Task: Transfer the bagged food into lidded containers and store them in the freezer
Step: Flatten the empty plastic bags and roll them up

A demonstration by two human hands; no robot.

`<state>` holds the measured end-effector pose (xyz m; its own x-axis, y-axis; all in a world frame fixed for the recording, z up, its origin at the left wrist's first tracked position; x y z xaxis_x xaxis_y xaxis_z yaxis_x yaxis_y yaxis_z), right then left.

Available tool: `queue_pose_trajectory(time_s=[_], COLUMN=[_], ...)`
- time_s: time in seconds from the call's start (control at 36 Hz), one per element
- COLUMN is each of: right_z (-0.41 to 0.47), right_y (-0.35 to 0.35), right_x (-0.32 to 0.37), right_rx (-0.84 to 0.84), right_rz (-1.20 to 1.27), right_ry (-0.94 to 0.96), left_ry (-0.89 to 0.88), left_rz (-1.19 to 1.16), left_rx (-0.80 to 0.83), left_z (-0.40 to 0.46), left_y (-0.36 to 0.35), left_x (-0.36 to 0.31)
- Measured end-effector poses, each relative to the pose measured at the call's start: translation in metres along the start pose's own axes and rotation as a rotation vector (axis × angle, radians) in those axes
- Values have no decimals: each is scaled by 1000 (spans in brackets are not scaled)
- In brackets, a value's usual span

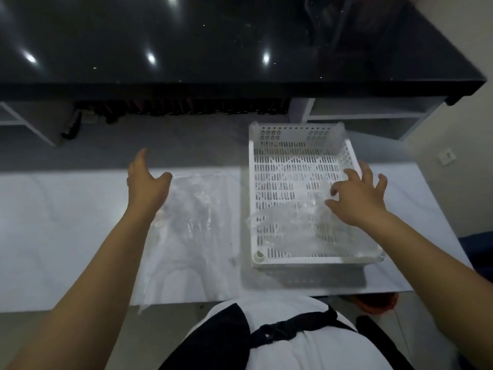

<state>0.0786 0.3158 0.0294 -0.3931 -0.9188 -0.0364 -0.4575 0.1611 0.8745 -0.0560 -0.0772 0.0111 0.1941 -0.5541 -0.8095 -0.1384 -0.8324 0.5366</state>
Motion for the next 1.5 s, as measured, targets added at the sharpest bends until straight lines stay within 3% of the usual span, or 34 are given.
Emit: queue_pose_trajectory(time_s=[0.08,0.22,0.31,0.53,0.64,0.81,1.14,1.25,1.39,1.5], right_z=[2,-8,-17,-47,-52,-38,-19,-28,-37,-42], right_y=[3,19,26,66,82,74,61,29,3,0], right_x=[1,-2,-5,12,14,-4,11,36,67,78], right_rx=[-60,-204,-187,-254,-267,43,366,652,575,634], right_rz=[120,379,500,505,679,1004,1654,1514,1455,1498], right_ry=[38,248,449,793,770,583,750,727,648,669], left_ry=[-157,-290,-309,-499,-551,-461,-300,-231,-148,28], left_rz=[-3,26,108,88,-73,-434,-621,-752,-882,-733], left_rx=[119,628,760,750,675,657,380,344,246,345], left_z=[-15,-54,-70,-73,-73,-73,-87,-99,-111,-135], left_y=[-18,-60,-83,-96,-83,-46,-3,-5,3,-1], left_x=[-37,-88,-105,-171,-180,-163,-110,-96,-75,-51])
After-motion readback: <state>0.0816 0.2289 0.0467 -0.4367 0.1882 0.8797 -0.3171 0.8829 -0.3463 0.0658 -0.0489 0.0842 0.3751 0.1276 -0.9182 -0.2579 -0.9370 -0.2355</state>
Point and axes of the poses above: each hand's wrist, its own z-axis towards the middle knuckle, its own y-axis out of the back of the hand, x = y × z, the point moved 1 cm from there along z, towards the middle knuckle, and after that the axes turned 14 degrees about x, right-handed, at the moved point
